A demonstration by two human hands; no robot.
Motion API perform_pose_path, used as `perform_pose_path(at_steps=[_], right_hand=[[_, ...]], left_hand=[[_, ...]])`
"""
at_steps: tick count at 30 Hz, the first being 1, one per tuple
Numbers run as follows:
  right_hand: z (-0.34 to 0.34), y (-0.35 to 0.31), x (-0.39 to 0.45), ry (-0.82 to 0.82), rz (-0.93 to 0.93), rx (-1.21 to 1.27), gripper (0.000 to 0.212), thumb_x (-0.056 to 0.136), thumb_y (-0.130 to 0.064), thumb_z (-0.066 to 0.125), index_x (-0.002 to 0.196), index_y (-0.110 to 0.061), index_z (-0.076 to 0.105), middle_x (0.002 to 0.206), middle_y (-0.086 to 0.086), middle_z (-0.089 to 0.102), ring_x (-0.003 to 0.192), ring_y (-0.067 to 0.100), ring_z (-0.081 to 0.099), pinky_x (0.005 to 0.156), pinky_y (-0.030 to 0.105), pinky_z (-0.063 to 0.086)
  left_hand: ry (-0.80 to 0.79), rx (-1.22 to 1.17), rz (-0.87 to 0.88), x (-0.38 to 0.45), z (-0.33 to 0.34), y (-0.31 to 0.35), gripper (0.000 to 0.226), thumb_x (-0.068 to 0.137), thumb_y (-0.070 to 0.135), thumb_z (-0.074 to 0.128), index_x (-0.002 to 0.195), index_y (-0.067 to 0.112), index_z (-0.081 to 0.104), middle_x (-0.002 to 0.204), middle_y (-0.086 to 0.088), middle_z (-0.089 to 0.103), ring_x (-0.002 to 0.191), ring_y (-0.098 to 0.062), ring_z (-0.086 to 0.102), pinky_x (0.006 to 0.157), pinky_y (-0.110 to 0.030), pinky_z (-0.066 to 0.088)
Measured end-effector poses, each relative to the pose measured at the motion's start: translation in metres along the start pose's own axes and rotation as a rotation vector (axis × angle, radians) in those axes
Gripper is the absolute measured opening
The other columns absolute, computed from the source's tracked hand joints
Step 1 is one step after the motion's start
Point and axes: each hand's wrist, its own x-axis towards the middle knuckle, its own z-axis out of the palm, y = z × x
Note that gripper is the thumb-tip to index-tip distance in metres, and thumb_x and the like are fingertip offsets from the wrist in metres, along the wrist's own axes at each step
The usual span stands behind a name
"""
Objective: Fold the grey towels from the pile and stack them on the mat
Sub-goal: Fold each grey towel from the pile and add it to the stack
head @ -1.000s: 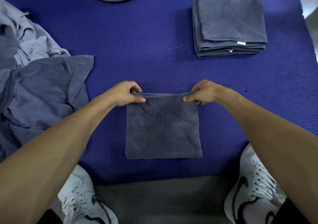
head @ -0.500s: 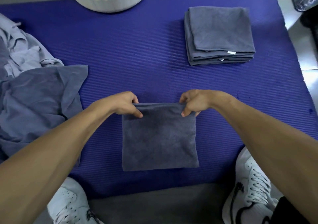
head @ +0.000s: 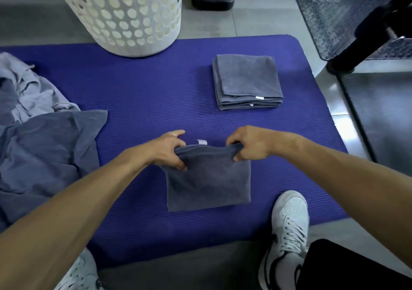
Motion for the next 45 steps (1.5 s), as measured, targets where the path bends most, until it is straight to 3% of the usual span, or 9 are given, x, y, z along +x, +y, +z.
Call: perform_pose_path(at_steps=[2,4,7,15,24,30,36,42,45], right_hand=[[0.004,0.001,-0.011,0.029,-0.037,-0.034,0.018,0.085,-0.016,0.068,0.103,-0.017,0.069,0.095,-0.005,0.063,0.089,0.017,0.058,0.078,0.035,0.05],[0.008,0.007,-0.022,0.049,-0.045,-0.017,0.019,0.085,-0.017,0.068,0.104,-0.017,0.069,0.098,-0.005,0.064,0.09,0.016,0.059,0.08,0.037,0.051],[0.011,0.018,-0.036,0.072,-0.029,0.007,0.02,0.088,-0.021,0.069,0.107,-0.016,0.068,0.098,-0.005,0.063,0.092,0.017,0.059,0.081,0.035,0.05],[-0.019,0.032,-0.062,0.203,0.034,0.072,0.007,0.088,-0.016,0.064,0.095,-0.017,0.064,0.087,-0.009,0.058,0.088,0.018,0.055,0.076,0.034,0.047],[-0.095,0.079,-0.054,0.335,0.052,0.288,0.015,0.088,-0.018,0.07,0.093,-0.004,0.069,0.088,0.014,0.069,0.077,0.025,0.063,0.079,0.041,0.054],[-0.174,0.111,-0.028,0.741,0.019,0.247,0.004,0.088,-0.014,0.069,0.09,-0.011,0.067,0.083,0.004,0.064,0.081,0.021,0.058,0.066,0.026,0.04],[-0.199,0.157,-0.005,1.083,-0.055,0.116,0.026,0.08,-0.002,0.061,0.106,-0.006,0.066,0.104,0.012,0.068,0.095,0.03,0.061,0.085,0.037,0.048],[-0.083,0.225,0.069,0.809,0.187,0.108,0.034,0.084,-0.006,0.057,0.118,-0.012,0.054,0.121,0.009,0.058,0.106,0.035,0.057,0.081,0.043,0.05],[-0.02,0.226,0.087,0.624,0.29,0.098,0.068,0.082,-0.004,0.059,0.145,-0.011,0.035,0.159,0.004,0.026,0.139,0.028,0.036,0.091,0.038,0.046]], left_hand=[[-0.024,0.001,0.047,-0.002,0.004,0.013,0.022,0.069,0.032,0.084,0.085,0.03,0.069,0.154,0.014,0.033,0.143,-0.013,0.03,0.105,-0.039,0.039],[-0.042,-0.008,0.034,-0.005,0.005,0.023,0.021,0.069,0.031,0.081,0.085,0.033,0.068,0.121,0.014,0.065,0.116,-0.015,0.06,0.09,-0.039,0.054],[0.004,0.009,0.039,-0.01,0.0,0.029,0.018,0.072,0.03,0.079,0.08,0.029,0.063,0.085,0.009,0.067,0.08,-0.013,0.064,0.067,-0.035,0.053],[0.129,-0.033,0.07,-0.032,-0.037,0.058,0.032,0.079,0.026,0.076,0.105,0.031,0.059,0.1,0.008,0.064,0.088,-0.012,0.063,0.075,-0.034,0.053],[0.286,0.008,0.092,-0.012,-0.112,0.101,0.008,0.081,0.024,0.074,0.088,0.027,0.072,0.085,0.007,0.072,0.082,-0.015,0.067,0.077,-0.039,0.055],[0.668,-0.091,0.208,0.04,-0.175,0.139,0.009,0.084,0.017,0.073,0.089,0.024,0.075,0.08,0.006,0.072,0.077,-0.014,0.065,0.062,-0.016,0.044],[1.024,0.177,0.413,0.103,-0.192,0.166,0.032,0.081,0.012,0.064,0.112,0.021,0.071,0.102,0.0,0.069,0.093,-0.019,0.06,0.081,-0.032,0.048],[0.624,0.596,0.163,0.185,-0.084,0.138,0.036,0.085,0.013,0.057,0.121,0.016,0.056,0.126,-0.005,0.055,0.111,-0.033,0.056,0.08,-0.043,0.051],[0.515,0.554,0.008,0.199,-0.017,0.13,0.053,0.086,0.007,0.053,0.137,0.015,0.042,0.152,-0.004,0.032,0.139,-0.025,0.034,0.088,-0.04,0.05]])
